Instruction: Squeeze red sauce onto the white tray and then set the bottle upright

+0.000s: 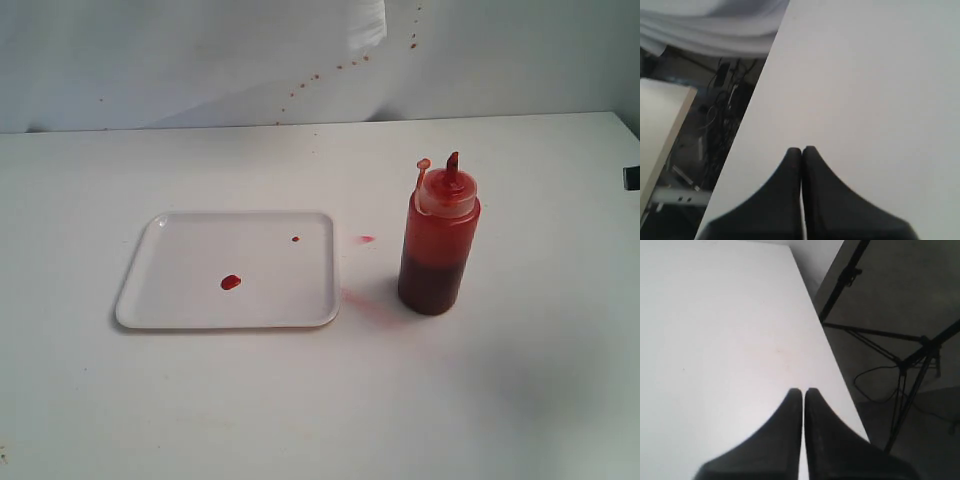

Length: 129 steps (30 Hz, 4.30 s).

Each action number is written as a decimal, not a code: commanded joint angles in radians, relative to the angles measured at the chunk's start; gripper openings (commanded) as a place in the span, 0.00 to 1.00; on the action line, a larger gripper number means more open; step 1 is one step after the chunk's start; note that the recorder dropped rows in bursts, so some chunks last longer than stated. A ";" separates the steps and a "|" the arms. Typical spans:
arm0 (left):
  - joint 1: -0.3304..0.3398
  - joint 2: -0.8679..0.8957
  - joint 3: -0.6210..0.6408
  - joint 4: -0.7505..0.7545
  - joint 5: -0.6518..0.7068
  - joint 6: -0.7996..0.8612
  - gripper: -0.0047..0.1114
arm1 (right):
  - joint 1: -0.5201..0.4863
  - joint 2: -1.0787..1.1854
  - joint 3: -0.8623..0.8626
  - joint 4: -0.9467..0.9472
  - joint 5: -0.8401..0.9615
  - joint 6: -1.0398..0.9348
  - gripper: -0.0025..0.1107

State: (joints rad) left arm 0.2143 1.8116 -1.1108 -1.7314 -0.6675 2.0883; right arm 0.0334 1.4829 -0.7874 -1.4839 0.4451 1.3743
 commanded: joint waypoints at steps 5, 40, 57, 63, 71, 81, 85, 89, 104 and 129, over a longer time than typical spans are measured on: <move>-0.021 -0.128 0.174 -0.013 0.452 -0.047 0.04 | -0.004 0.010 -0.006 0.112 -0.164 -0.029 0.02; -0.077 -0.262 0.069 1.860 1.388 -2.188 0.04 | -0.004 0.014 -0.383 1.182 0.436 -1.070 0.02; -0.080 -0.561 0.072 1.774 1.490 -2.119 0.04 | -0.151 -0.102 -0.393 1.438 0.704 -1.374 0.02; -0.080 -0.687 0.072 1.764 1.543 -2.077 0.04 | -0.088 -0.228 -0.260 1.391 0.618 -1.374 0.02; -0.080 -0.936 0.072 1.764 1.642 -2.065 0.04 | 0.006 -0.506 -0.209 1.329 0.620 -1.343 0.02; -0.080 -1.333 0.072 1.731 1.687 -2.054 0.04 | 0.006 -0.953 -0.209 1.341 0.662 -1.345 0.02; -0.098 -1.479 0.072 1.731 1.711 -2.050 0.04 | 0.006 -1.117 -0.209 1.341 0.660 -1.394 0.02; -0.160 -1.612 0.072 1.739 1.777 -2.053 0.04 | 0.006 -1.252 -0.208 1.336 0.664 -1.396 0.02; -0.203 -1.812 0.049 1.747 1.860 -2.006 0.04 | 0.003 -1.483 -0.213 1.330 0.770 -1.491 0.02; -0.203 -1.812 1.047 1.711 0.723 -2.060 0.04 | 0.003 -1.483 0.769 1.353 -0.511 -1.475 0.02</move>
State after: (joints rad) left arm 0.0152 0.0034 -0.1567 -0.0087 0.1968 0.0346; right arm 0.0341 0.0044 -0.1031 -0.1402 0.0856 -0.1034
